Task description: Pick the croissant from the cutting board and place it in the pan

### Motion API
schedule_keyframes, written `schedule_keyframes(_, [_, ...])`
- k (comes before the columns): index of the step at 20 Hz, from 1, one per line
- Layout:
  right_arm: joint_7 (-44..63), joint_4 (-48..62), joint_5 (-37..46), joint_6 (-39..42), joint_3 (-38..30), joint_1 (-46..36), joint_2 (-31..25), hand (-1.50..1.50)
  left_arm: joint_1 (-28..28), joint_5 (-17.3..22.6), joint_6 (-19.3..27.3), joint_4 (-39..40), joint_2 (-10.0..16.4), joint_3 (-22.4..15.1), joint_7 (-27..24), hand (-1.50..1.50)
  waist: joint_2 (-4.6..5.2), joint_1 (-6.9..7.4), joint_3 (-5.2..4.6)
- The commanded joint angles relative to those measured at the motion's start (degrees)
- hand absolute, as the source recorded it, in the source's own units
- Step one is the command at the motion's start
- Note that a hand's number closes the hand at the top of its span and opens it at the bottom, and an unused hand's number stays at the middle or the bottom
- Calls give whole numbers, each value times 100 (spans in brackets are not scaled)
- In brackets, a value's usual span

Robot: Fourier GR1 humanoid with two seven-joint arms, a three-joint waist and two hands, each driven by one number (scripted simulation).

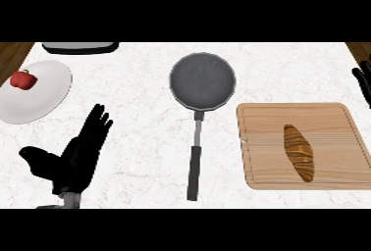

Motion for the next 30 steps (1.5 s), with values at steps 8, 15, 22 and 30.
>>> schedule_keyframes(8, [1481,1902,642,-1815,-730,474,-12,-150,298,-1234,-125,404,1218,25,-177,0,-50,-117,-139])
schedule_keyframes(15, [2665,1002,991,-1921,-512,1537,-465,-150,335,-1400,-151,526,1265,85,-286,0,-164,-87,-130])
schedule_keyframes(22, [3489,512,1155,-511,-100,1494,-1540,-150,183,-1416,-275,617,1185,87,-138,0,-150,9,-121])
schedule_keyframes(30, [4552,349,608,797,321,293,-1752,-150,62,-1564,-398,992,996,161,-540,0,-133,76,-118])
